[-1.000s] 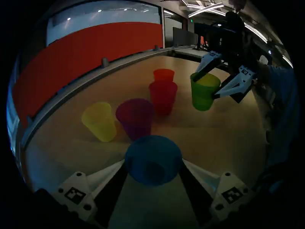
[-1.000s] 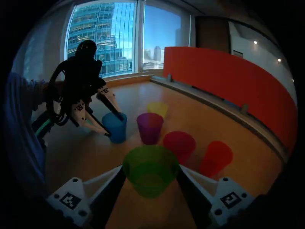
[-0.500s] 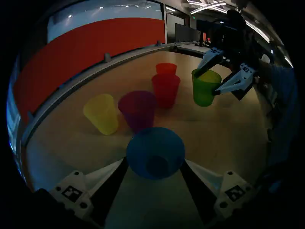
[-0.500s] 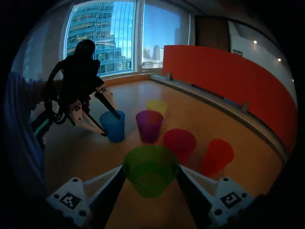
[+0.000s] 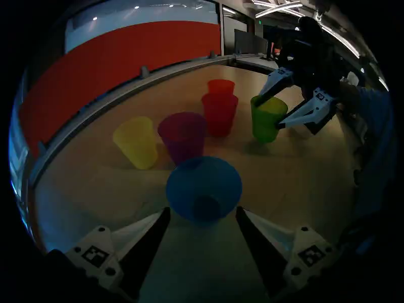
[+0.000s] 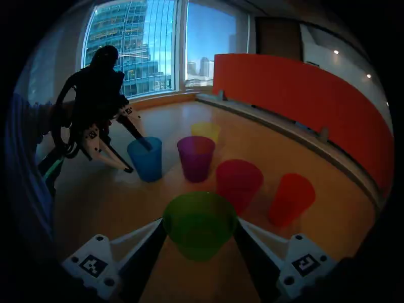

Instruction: Pour water

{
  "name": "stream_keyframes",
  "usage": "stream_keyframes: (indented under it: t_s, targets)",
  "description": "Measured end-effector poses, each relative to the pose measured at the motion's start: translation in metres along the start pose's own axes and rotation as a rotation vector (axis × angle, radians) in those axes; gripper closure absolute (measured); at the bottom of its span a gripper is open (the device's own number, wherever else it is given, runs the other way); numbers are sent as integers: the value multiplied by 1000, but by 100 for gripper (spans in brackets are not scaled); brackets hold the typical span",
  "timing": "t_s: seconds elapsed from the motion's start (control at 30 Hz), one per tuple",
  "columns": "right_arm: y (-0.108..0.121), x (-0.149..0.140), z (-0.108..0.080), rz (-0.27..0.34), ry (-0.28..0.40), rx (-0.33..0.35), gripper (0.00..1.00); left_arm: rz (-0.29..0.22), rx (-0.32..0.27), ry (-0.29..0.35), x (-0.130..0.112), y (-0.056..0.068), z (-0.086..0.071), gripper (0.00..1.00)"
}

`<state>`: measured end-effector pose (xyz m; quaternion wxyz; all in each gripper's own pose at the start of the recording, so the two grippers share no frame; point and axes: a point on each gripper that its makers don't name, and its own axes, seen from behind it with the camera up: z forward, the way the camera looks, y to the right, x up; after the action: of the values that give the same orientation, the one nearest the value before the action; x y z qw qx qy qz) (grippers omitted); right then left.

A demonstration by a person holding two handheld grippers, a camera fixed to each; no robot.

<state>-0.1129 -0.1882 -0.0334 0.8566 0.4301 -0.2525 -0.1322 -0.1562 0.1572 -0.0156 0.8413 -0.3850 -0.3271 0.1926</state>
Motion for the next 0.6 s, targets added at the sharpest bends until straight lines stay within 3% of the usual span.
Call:
stream_keyframes:
  t_s: [0.6]
  targets:
    - [-1,-15,-1,4,-8,-17,9,-10,3,-4,-7,1,-8,4]
